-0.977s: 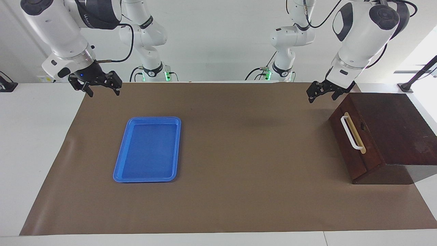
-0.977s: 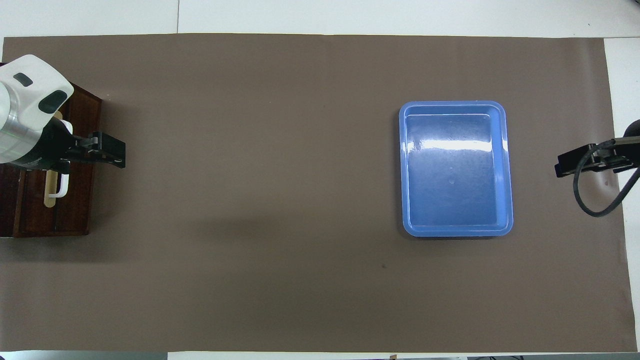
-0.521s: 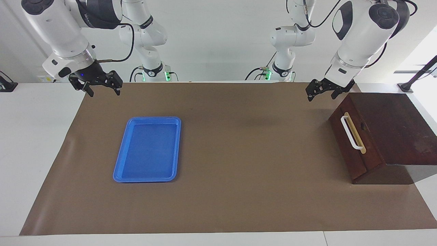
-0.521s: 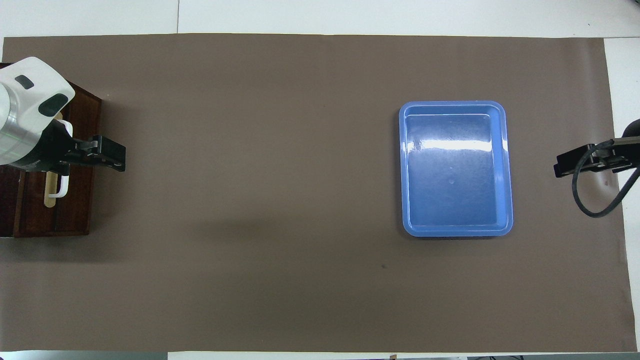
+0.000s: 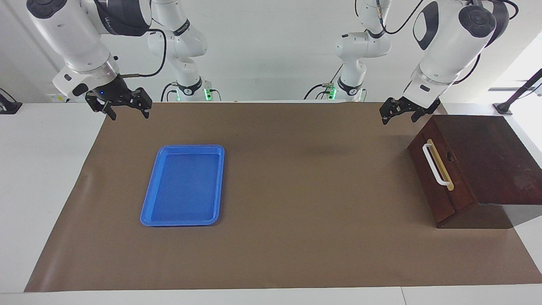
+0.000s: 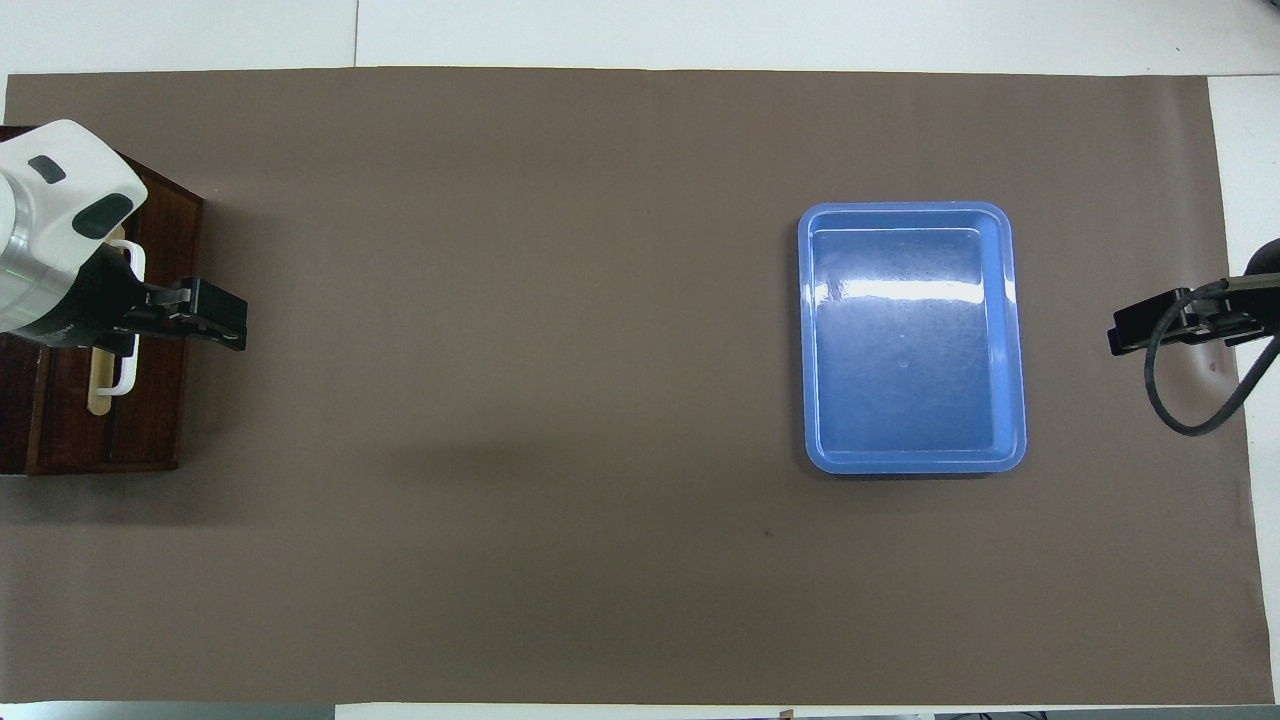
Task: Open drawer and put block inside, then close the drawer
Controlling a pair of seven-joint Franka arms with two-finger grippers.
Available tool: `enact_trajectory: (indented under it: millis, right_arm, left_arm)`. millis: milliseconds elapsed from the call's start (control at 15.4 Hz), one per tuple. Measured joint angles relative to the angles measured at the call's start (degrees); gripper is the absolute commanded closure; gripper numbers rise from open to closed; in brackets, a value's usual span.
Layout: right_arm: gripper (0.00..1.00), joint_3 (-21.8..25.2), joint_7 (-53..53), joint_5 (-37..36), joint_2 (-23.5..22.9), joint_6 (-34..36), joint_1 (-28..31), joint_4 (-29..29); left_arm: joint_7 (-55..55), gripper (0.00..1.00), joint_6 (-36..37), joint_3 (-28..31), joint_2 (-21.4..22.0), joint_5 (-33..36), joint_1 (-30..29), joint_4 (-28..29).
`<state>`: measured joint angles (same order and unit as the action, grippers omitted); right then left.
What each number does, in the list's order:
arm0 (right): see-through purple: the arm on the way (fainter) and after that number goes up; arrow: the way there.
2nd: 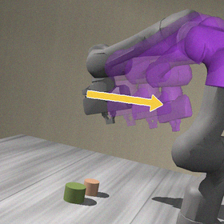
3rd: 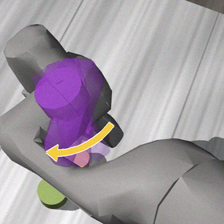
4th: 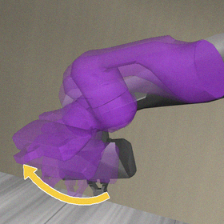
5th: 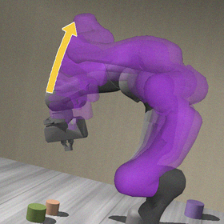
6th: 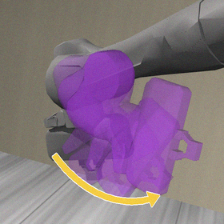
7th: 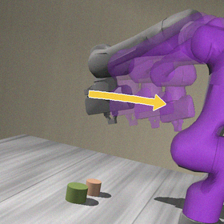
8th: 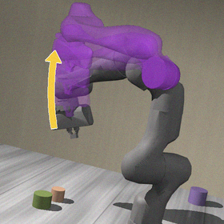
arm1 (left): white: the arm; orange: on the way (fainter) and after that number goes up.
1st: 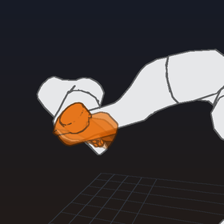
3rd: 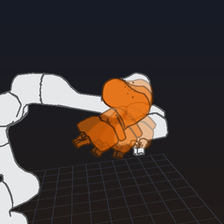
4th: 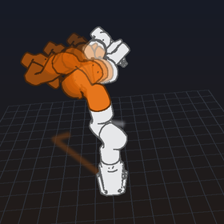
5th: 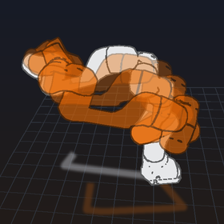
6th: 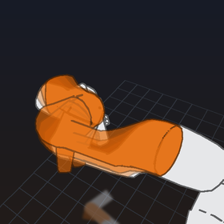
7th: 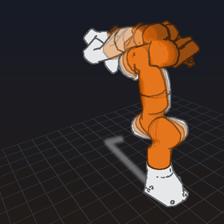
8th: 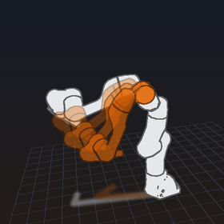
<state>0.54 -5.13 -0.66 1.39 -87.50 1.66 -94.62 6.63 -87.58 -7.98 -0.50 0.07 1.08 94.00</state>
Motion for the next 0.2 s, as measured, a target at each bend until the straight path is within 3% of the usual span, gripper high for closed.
enact_trajectory:
  millis: [195]
  right_arm:
    - [0.0, 0.0, 0.0, 0.0, 0.0, 0.0, 0.0, 0.0]
  left_arm:
    - [-2.1, 0.0, 0.0, 1.1, 0.0, 0.0, -0.1, 0.0]
